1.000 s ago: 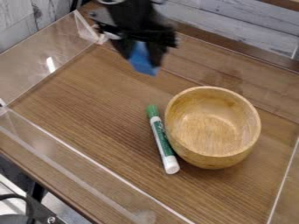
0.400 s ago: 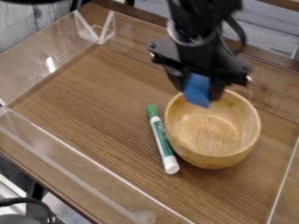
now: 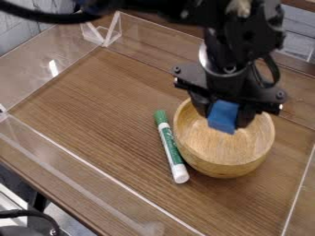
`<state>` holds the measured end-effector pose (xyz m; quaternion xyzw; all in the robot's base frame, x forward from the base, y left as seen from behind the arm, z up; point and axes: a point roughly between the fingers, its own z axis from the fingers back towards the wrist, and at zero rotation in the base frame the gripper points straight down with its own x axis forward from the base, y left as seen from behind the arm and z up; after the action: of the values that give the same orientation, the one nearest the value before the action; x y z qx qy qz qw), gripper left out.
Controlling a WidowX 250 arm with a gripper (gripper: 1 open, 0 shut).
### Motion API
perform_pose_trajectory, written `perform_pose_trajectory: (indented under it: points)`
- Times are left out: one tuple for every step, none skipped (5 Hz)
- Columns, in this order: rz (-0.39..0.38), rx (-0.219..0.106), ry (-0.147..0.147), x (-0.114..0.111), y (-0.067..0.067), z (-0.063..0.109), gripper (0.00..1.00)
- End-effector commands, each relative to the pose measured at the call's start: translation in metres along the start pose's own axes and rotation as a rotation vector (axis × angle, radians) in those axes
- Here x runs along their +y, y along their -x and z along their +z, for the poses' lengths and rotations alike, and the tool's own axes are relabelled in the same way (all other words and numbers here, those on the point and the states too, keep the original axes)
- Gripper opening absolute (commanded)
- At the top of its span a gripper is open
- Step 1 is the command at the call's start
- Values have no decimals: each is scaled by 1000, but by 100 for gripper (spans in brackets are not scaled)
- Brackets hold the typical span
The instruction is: Put the blue block in the brown bowl
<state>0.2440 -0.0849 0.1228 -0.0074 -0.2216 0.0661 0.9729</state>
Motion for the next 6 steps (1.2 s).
perform_pose_trajectory:
  points:
    - [13,-12,5,-4,-1,1,0]
    - [24,16,-3,-4,4,-2,0]
    - [35,44,-11,-5,9,-3,0]
    - [47,64,-15,-5,11,-6,0]
    - [58,79,-14,-5,11,-9,100]
    - [71,87,-8,-6,12,-13,100]
